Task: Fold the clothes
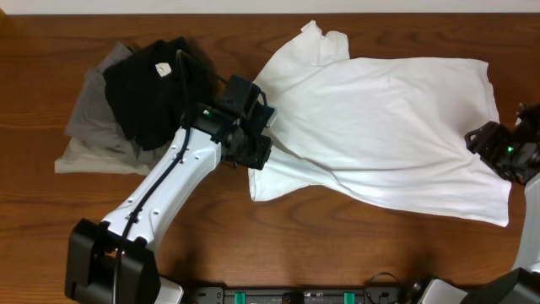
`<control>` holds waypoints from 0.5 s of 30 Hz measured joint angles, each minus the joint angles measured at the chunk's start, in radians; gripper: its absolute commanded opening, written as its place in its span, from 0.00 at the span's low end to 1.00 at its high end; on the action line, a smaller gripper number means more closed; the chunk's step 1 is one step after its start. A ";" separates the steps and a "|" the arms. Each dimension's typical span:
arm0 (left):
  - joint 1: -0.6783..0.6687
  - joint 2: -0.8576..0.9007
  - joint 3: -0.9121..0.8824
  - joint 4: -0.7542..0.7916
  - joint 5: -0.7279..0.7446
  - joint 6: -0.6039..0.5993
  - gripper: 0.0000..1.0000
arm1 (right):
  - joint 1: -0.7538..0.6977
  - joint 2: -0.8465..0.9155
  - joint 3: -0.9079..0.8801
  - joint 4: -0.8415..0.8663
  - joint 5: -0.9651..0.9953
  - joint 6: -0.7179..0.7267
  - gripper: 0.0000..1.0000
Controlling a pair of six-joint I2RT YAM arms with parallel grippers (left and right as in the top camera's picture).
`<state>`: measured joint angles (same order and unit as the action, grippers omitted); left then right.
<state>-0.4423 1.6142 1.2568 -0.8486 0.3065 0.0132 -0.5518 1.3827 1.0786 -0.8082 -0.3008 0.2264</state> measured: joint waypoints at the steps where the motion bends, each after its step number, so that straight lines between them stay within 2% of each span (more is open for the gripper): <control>1: 0.000 0.001 0.000 0.003 -0.003 0.003 0.06 | 0.000 0.000 0.000 -0.015 0.028 0.012 0.64; 4: 0.000 0.002 0.000 0.017 -0.011 0.012 0.06 | 0.000 0.005 0.000 -0.056 0.104 0.037 0.68; 9: 0.000 0.002 0.000 0.027 -0.019 0.017 0.06 | -0.018 0.042 0.000 -0.115 0.204 0.072 0.66; 11: 0.000 0.002 0.000 0.028 -0.021 0.018 0.06 | -0.037 0.071 0.000 -0.137 0.243 0.089 0.60; 13: 0.000 0.002 0.000 0.030 -0.021 0.018 0.06 | -0.066 0.107 0.000 -0.154 0.283 0.108 0.47; 15: 0.000 0.002 0.000 0.031 -0.021 0.018 0.06 | -0.108 0.149 0.000 -0.166 0.311 0.132 0.38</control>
<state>-0.4423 1.6157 1.2568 -0.8181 0.2852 0.0307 -0.6594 1.5318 1.0790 -0.9737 0.0097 0.3580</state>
